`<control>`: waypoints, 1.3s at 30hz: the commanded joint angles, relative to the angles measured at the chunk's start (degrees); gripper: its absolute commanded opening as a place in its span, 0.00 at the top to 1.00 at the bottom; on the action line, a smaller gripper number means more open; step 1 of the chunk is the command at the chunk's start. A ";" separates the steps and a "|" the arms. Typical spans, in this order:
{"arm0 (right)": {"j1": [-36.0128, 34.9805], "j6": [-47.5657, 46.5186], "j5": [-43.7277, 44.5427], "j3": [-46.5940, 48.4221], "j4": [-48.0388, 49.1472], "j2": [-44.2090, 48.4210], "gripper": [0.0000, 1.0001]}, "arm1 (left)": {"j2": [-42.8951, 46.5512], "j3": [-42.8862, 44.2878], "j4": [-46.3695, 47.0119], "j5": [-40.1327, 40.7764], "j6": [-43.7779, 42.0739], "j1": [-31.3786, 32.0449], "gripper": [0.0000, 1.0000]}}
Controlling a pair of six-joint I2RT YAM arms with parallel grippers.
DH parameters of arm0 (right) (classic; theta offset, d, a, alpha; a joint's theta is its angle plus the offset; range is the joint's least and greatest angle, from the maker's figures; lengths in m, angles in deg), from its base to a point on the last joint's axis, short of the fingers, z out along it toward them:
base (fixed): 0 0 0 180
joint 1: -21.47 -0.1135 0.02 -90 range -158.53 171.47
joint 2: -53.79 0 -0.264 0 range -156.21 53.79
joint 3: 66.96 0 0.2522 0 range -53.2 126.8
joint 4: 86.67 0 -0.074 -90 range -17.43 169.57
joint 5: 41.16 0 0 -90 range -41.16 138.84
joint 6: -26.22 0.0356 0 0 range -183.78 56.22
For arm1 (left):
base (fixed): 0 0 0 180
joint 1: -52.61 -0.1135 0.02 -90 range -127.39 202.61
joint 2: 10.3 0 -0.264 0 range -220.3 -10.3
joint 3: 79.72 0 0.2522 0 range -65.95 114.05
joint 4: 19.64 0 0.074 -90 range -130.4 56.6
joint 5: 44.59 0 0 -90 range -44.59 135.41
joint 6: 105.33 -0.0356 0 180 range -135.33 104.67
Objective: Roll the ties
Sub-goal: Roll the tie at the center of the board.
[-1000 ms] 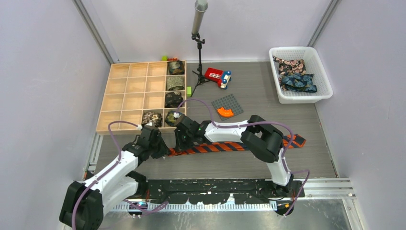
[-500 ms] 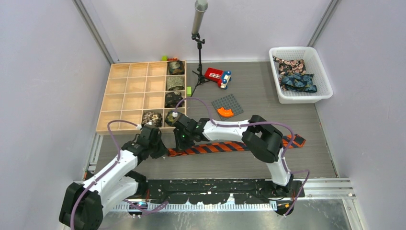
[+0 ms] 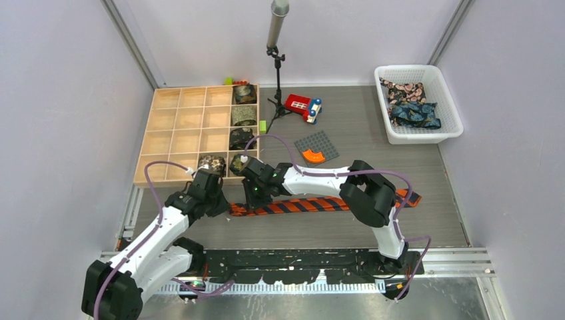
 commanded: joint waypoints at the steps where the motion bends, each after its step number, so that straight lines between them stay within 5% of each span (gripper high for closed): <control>1: -0.46 0.47 -0.19 2.28 1.84 0.72 0.81 | 0.96 2.89 -2.48 1.89 -1.78 0.27 1.00; 39: -1.22 6.18 -5.08 3.42 13.74 -4.40 0.84 | -2.78 9.98 -5.89 -6.46 -3.38 0.29 1.00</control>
